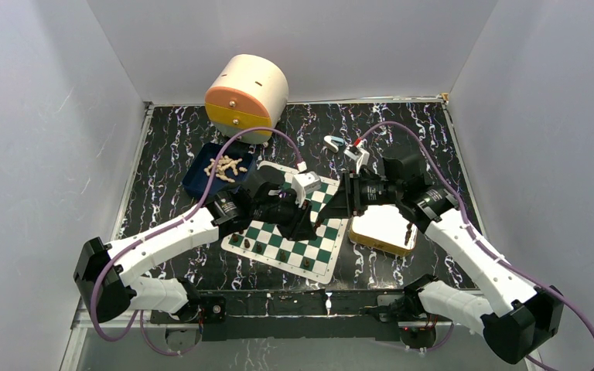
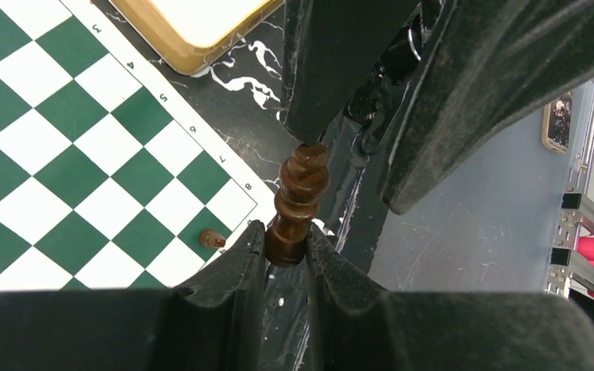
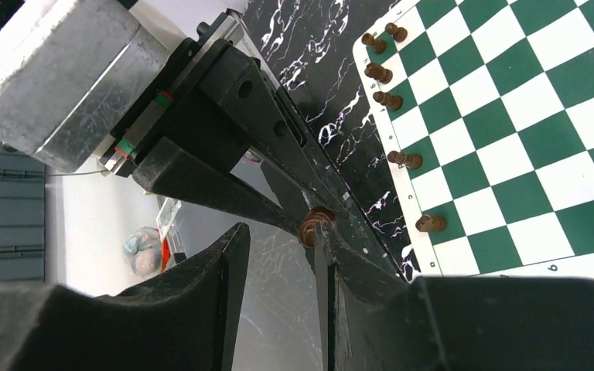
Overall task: Set up the chess pieces on the board
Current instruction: Place the chess piece on the chessboard.
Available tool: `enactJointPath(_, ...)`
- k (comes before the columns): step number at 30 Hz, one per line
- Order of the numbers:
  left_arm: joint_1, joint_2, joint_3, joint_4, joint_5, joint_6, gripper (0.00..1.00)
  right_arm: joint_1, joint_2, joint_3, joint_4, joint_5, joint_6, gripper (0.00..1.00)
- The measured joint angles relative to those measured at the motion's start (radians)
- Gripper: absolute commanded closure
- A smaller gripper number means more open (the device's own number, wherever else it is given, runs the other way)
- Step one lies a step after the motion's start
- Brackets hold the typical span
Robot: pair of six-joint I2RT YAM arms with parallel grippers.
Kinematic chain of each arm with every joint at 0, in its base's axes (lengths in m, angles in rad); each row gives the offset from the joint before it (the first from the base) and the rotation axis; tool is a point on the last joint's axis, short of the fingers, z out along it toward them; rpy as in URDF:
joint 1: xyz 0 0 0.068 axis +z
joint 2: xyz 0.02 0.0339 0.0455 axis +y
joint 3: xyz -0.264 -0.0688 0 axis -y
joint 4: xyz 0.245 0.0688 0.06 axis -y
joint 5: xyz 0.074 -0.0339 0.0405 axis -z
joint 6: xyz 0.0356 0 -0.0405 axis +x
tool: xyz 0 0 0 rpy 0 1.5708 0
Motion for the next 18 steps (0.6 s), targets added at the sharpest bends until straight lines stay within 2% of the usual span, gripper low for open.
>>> enactJointPath(8,0.002,0.000,-0.004,-0.074,-0.012,0.016,1.00,0.050,0.058,0.000,-0.010,0.047,-0.012,0.50)
enactJointPath(14,0.002,0.000,-0.004,-0.041,-0.017,0.023,1.00,0.062,0.082,0.001,-0.061,0.100,-0.030,0.50)
enactJointPath(18,0.002,0.000,-0.004,-0.038,-0.020,0.025,1.00,0.062,0.083,0.000,-0.064,0.103,-0.032,0.59)
